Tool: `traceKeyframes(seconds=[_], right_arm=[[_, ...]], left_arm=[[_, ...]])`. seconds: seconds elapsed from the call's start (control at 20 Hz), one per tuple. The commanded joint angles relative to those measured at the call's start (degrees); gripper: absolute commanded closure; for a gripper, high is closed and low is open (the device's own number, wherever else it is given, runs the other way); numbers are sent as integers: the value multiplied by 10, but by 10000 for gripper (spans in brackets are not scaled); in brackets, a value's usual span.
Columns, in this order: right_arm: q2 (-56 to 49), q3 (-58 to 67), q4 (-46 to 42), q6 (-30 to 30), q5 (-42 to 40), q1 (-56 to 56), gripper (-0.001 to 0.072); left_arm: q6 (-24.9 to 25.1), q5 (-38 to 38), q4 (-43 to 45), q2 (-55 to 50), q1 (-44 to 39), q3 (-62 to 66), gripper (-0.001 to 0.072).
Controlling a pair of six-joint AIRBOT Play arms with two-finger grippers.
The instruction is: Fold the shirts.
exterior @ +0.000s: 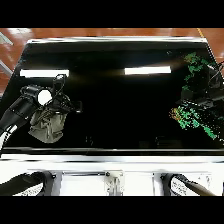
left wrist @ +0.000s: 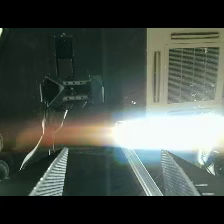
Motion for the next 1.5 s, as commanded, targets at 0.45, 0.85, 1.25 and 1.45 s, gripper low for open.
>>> traceKeyframes(seconds=[0.45,0.85,1.25,1.45], right_arm=[[0,0,7,-7,-23,0,25],[0,0,35,-6,-35,0,25],[0,0,37,-4,-35,0,26],[0,0,37,-4,-32,0,26]], left_arm=[[10,-3,97,-58,330,8,-3],[11,66,74,-167,333,8,-4],[11,92,35,-211,329,8,313],[37,87,0,-200,326,9,669]])
